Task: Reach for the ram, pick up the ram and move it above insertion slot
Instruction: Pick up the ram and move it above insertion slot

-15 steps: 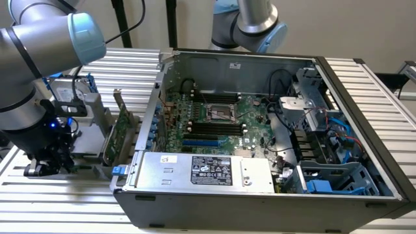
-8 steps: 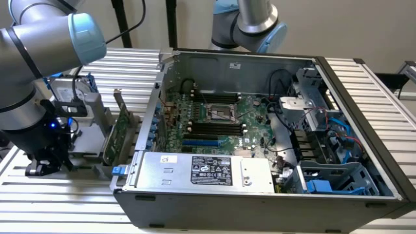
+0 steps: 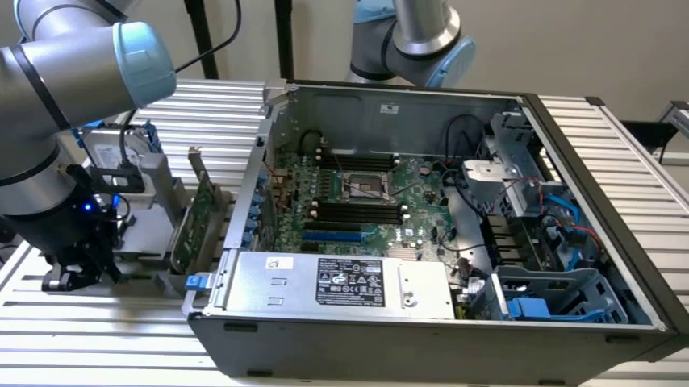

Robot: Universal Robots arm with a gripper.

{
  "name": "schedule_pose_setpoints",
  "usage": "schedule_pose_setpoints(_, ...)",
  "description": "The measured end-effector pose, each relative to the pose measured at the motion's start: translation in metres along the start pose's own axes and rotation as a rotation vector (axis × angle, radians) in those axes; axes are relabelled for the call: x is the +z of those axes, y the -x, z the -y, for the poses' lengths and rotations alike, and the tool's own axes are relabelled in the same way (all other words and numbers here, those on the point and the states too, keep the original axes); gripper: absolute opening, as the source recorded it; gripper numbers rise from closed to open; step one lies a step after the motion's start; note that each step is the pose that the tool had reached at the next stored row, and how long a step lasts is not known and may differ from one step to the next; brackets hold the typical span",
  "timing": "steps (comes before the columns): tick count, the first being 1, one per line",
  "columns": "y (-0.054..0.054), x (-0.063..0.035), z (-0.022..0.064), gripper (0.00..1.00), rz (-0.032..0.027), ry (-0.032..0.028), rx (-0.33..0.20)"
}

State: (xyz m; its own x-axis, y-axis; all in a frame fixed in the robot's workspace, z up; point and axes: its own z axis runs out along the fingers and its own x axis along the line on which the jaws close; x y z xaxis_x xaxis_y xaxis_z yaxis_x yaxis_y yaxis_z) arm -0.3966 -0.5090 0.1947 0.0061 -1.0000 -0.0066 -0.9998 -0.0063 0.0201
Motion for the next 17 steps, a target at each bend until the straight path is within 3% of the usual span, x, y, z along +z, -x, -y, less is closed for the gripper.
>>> schedule_pose_setpoints(9, 0.0, -0.0025, -0.0001, 0.14, 0.0, 0.0, 0.0)
schedule_pose_setpoints(17, 0.0, -0.0252, -0.0005, 0.14, 0.0, 0.0, -0.001)
